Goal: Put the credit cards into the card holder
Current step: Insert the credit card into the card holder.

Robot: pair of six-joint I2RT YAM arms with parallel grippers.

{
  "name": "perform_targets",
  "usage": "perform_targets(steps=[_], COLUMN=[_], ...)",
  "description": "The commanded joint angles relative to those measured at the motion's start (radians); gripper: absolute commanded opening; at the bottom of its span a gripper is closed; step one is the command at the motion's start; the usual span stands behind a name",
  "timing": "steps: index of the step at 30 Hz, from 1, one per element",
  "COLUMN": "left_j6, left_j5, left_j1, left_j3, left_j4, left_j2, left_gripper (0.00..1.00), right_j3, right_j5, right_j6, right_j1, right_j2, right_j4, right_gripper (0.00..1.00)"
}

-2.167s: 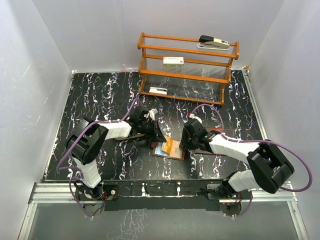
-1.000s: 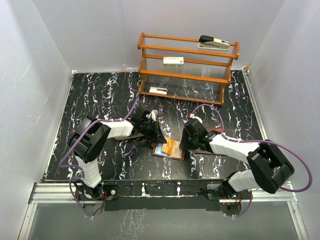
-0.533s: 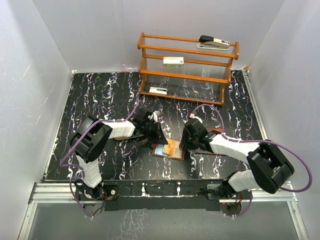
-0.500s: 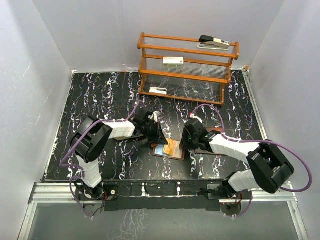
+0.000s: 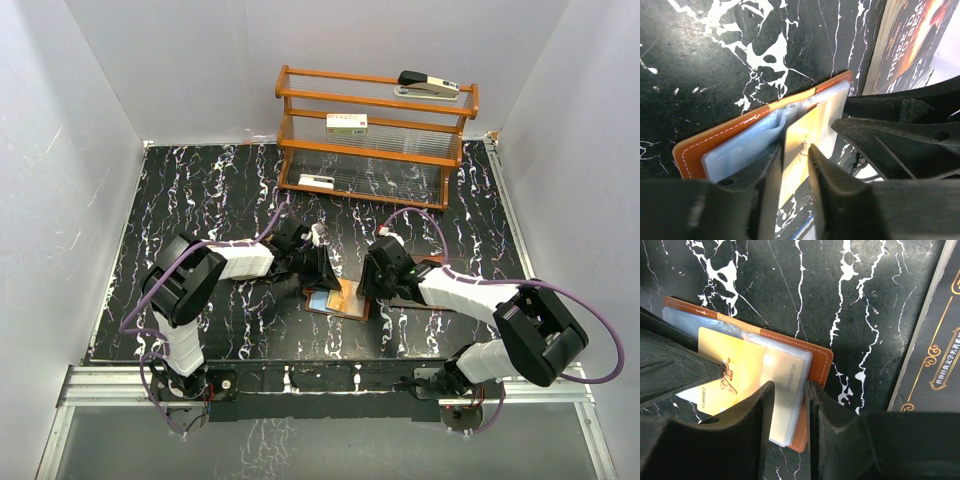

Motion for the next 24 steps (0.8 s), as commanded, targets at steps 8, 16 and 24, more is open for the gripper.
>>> perform_targets(steps=[8, 16, 24], left_j6=[0.063, 0.079, 0.048], left_j5=[-0.174, -0.185, -0.145], left_j1=[-0.016, -0.018, -0.021], left_j3=[0.070, 0.066, 0.028], left_j4=[-0.187, -0.195, -0.144], left_j2=[-0.104, -0.116, -0.094], left_gripper=[0.45, 0.45, 0.42], right_j3=[0.087, 0.004, -0.036], right_j5=[0.009, -0.008, -0.036], right_j6=[0.037, 0.068, 0.080], right_j1=[-0.002, -0.002, -0.001], right_j2=[-0.133, -0.164, -0.090], right_j4=[-0.152, -0.098, -0.011], right_gripper=[0.39, 0.33, 0.30])
